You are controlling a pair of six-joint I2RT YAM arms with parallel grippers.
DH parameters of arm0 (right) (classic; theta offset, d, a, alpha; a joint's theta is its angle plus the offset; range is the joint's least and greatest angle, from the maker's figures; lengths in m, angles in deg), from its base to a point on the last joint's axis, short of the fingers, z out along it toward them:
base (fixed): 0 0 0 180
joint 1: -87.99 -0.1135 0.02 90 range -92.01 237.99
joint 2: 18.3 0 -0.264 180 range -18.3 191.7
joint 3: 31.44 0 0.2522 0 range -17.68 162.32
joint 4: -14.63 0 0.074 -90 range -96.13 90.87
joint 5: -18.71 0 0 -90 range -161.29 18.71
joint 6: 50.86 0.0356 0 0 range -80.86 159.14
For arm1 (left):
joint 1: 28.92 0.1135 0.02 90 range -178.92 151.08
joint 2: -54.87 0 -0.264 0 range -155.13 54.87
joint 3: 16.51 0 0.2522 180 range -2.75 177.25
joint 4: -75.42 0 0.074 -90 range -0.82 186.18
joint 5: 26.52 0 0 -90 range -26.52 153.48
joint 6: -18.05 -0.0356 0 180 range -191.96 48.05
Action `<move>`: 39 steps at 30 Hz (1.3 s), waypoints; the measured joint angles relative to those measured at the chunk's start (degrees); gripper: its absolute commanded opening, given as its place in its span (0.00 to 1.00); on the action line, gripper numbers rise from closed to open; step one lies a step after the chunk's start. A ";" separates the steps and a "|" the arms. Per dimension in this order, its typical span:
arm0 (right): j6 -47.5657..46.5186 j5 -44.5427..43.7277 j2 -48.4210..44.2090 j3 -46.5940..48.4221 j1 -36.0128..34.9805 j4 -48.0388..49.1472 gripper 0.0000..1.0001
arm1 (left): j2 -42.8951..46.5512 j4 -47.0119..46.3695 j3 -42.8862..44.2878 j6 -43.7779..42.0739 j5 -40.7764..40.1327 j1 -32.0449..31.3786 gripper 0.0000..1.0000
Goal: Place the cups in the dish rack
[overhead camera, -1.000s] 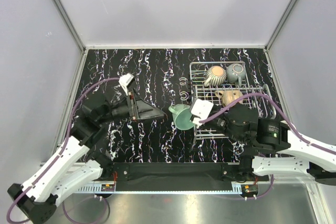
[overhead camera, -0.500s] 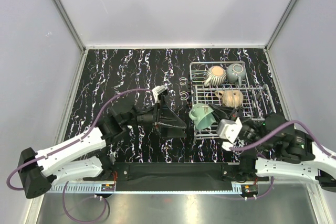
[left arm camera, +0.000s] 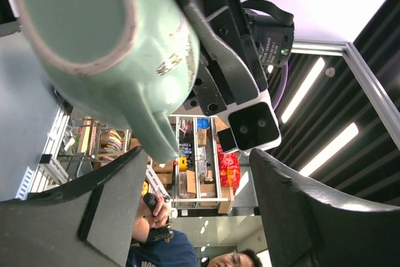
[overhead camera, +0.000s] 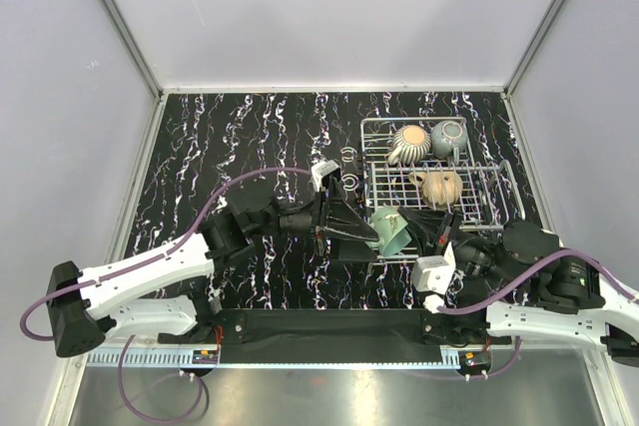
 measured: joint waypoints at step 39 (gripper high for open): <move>-13.81 10.01 -0.59 4.55 0.22 -10.51 0.00 | -8.11 -4.46 -0.50 6.93 2.62 -3.21 0.32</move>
